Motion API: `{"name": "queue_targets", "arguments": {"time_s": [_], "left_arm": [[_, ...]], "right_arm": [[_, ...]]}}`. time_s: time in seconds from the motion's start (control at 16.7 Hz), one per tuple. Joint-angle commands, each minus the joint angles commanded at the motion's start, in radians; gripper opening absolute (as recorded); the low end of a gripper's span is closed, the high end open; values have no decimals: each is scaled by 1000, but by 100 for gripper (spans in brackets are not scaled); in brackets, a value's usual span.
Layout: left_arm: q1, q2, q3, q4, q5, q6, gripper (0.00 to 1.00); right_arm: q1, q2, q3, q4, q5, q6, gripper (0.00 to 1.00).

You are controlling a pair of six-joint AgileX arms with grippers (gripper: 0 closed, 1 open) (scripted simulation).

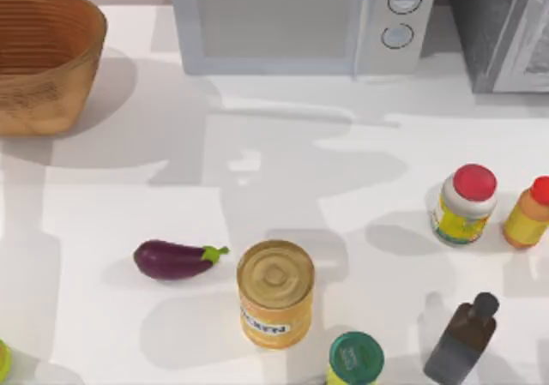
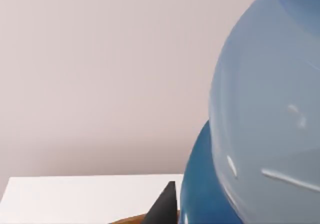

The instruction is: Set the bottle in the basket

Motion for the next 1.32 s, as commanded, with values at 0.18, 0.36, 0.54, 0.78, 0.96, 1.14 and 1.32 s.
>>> {"name": "queue_targets", "arguments": {"time_s": [0.18, 0.36, 0.54, 0.78, 0.96, 1.14, 1.32], "left_arm": [[-4, 46, 7, 37, -4, -3, 0], [-9, 89, 13, 72, -8, -5, 0], [-13, 132, 20, 107, -12, -7, 0], [-19, 181, 27, 153, -17, -9, 0], [-19, 181, 27, 153, -17, -9, 0], [-19, 181, 27, 153, -17, -9, 23], [-19, 181, 27, 153, -17, -9, 45]], "right_arm": [[0, 0, 0, 0, 0, 0, 100], [0, 0, 0, 0, 0, 0, 100], [0, 0, 0, 0, 0, 0, 100], [0, 0, 0, 0, 0, 0, 100], [0, 0, 0, 0, 0, 0, 100], [0, 0, 0, 0, 0, 0, 100], [0, 0, 0, 0, 0, 0, 100]]}}
